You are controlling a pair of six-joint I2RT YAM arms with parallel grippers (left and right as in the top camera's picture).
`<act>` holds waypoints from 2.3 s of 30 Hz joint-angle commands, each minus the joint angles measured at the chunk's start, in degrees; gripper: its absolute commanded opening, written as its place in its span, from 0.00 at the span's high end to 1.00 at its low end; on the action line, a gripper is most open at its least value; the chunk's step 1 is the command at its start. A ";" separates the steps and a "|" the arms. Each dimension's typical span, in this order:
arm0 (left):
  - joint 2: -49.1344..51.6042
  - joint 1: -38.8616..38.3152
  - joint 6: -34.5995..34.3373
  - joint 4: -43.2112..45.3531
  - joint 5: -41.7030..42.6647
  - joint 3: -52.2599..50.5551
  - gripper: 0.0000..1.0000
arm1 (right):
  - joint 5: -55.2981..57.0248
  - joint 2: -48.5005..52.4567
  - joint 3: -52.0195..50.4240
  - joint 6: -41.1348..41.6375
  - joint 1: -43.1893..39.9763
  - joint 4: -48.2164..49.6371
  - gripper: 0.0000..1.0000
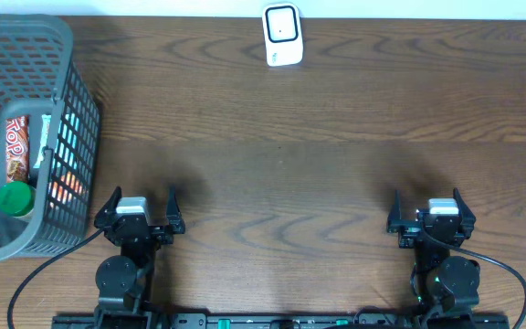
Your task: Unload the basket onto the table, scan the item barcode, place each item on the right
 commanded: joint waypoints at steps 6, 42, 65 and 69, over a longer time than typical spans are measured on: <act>-0.04 0.22 0.57 -0.63 -0.24 -1.99 0.02 | -0.07 -0.42 -0.33 -0.61 0.52 0.13 0.01; 37.88 0.22 -6.58 -46.25 12.68 57.11 0.02 | -0.07 -0.42 -0.33 -0.61 0.52 0.13 0.01; 76.54 15.76 -27.52 -75.08 -7.30 113.77 0.02 | -0.07 -0.42 -0.33 -0.61 0.52 0.13 0.01; 82.53 29.75 -33.66 -80.30 -7.26 115.34 0.02 | -0.07 -0.42 -0.31 -0.61 0.52 0.13 0.01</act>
